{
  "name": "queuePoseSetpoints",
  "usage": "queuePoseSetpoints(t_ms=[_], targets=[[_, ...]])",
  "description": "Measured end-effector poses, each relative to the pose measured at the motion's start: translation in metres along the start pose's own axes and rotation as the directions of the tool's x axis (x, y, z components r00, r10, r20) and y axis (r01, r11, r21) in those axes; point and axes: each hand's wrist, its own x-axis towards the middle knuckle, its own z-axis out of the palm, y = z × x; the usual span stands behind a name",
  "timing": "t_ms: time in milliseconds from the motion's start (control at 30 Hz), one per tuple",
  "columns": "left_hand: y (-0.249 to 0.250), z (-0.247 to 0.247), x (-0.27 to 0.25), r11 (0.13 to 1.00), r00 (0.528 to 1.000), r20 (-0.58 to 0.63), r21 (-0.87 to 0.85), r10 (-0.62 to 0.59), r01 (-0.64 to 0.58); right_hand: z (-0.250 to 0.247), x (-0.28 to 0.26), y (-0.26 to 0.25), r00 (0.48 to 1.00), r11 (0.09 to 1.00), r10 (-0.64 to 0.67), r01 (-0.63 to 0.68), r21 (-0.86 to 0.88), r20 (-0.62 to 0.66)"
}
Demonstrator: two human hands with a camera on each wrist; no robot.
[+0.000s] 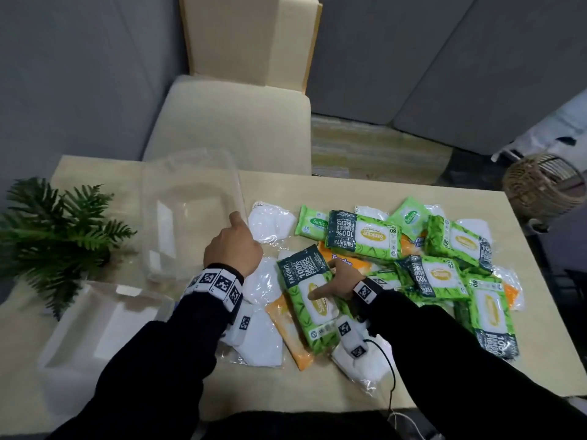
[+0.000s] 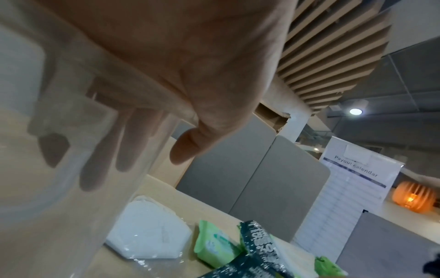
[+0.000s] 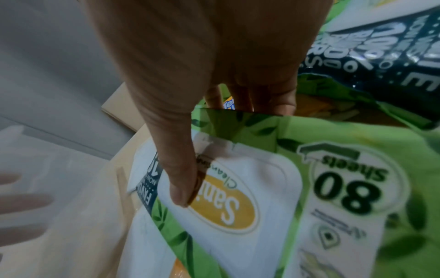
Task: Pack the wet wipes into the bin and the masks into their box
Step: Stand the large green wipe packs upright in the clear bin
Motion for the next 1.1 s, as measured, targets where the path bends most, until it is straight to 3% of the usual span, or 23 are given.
queuePoseSetpoints(t_ms=[233, 400, 500, 633, 767, 867, 967, 1100], targets=[[0.009, 0.007, -0.015, 0.993, 0.991, 0.100, 0.065, 0.089, -0.096, 0.020, -0.016, 0.008, 0.997, 0.996, -0.050, 0.054, 0.065, -0.067], [0.012, 0.001, -0.032, 0.982, 0.982, 0.050, 0.037, 0.182, -0.184, 0.028, -0.025, 0.007, 0.996, 0.991, 0.013, -0.001, 0.132, -0.087], [0.015, -0.007, -0.038, 0.958, 0.958, 0.017, 0.015, 0.287, -0.287, 0.020, -0.027, 0.006, 0.997, 0.982, 0.056, -0.047, 0.185, -0.046], [0.023, -0.020, -0.047, 0.898, 0.900, 0.014, 0.060, 0.436, -0.436, -0.001, -0.039, 0.012, 0.995, 0.938, 0.035, 0.001, 0.346, -0.097], [0.026, -0.039, -0.058, 0.854, 0.857, 0.013, 0.072, 0.516, -0.515, -0.027, -0.045, 0.039, 0.982, 0.877, 0.047, 0.047, 0.478, -0.182], [0.029, -0.050, -0.066, 0.818, 0.823, 0.046, 0.092, 0.566, -0.568, -0.054, -0.050, 0.069, 0.968, 0.722, 0.155, 0.025, 0.691, -0.197], [0.036, -0.046, -0.071, 0.799, 0.814, 0.153, 0.161, 0.560, -0.580, -0.086, -0.052, 0.097, 0.925, 0.581, 0.293, 0.026, 0.813, -0.239], [0.033, -0.017, -0.081, 0.776, 0.808, 0.274, 0.241, 0.521, -0.582, -0.134, -0.067, 0.111, 0.889, 0.577, 0.296, 0.125, 0.807, -0.349]])
